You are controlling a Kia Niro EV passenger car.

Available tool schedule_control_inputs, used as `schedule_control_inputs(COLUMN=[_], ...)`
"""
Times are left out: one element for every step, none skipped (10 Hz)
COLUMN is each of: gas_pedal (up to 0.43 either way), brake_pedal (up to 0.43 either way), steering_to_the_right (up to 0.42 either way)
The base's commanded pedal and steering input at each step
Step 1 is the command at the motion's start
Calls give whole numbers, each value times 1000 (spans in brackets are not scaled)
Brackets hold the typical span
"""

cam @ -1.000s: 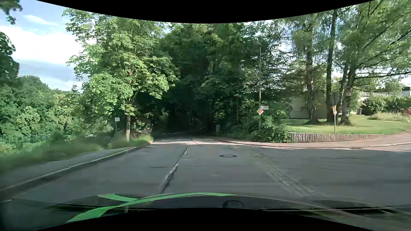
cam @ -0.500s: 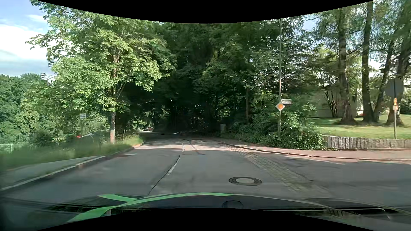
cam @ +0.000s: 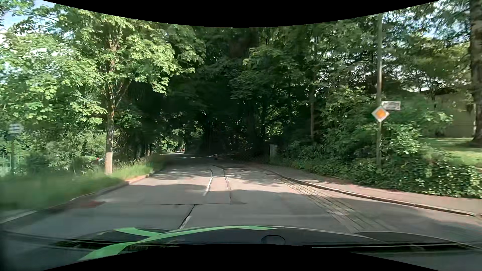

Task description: Follow the waypoints while adhering to traffic rules and regulations

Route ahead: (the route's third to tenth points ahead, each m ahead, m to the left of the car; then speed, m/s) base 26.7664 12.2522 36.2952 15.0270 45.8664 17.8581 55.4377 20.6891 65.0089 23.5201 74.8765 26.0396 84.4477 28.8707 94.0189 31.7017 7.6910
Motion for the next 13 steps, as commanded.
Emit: schedule_control_inputs(gas_pedal=[0, 0, 0, 0, 0, 0, 8, 8, 8, 28, 39, 47, 67], brake_pedal=[0, 0, 0, 0, 0, 0, 0, 0, 0, 0, 0, 0, 0], steering_to_the_right=[-53, -53, -57, -62, -64, -67, -72, -76, -78, -83, -87, -87, -86])
